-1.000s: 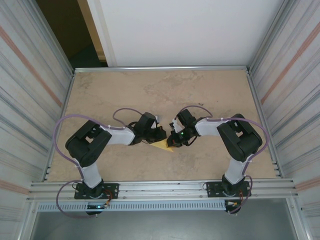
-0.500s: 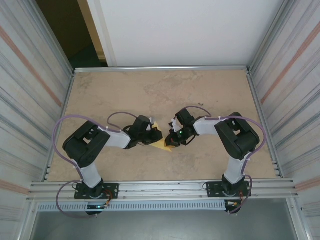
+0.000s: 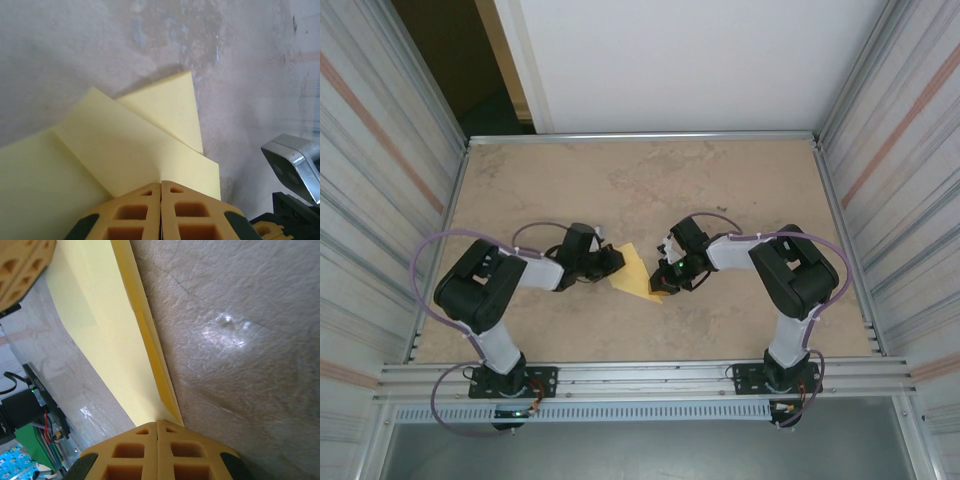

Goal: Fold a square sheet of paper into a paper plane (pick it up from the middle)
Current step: Fourth fold the wing at the center of the table.

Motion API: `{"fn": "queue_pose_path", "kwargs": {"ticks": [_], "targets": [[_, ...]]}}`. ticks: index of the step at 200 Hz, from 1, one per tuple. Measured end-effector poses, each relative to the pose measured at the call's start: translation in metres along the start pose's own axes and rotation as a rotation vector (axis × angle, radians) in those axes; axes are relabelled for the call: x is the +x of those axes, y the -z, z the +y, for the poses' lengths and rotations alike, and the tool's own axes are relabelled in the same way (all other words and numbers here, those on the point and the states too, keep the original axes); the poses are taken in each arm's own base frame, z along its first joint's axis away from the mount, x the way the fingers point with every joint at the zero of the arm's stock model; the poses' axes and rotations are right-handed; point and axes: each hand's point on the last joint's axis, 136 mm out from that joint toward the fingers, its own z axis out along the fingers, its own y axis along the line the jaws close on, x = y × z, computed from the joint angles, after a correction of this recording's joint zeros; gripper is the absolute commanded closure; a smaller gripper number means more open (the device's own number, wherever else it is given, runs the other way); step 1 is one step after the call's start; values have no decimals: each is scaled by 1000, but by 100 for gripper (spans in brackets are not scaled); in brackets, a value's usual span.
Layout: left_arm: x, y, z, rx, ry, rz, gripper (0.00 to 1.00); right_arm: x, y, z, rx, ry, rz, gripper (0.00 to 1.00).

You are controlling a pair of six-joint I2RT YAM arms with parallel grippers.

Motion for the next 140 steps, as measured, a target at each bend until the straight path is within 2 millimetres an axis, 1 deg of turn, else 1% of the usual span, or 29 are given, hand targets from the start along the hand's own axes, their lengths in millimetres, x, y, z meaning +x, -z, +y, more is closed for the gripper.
{"fn": "queue_pose_path", "kwargs": {"ticks": [75, 113, 125, 140], "targets": [[-40, 7, 24, -100, 16, -23, 91, 0, 0, 0, 1, 2, -2, 97], [-52, 7, 29, -99, 17, 0, 91, -3, -1, 3, 2, 21, -20, 95], [-61, 10, 33, -121, 12, -14, 90, -4, 0, 3, 3, 23, -27, 95], [-77, 17, 44, -174, 8, -51, 90, -5, 0, 4, 4, 21, -33, 94]]}}
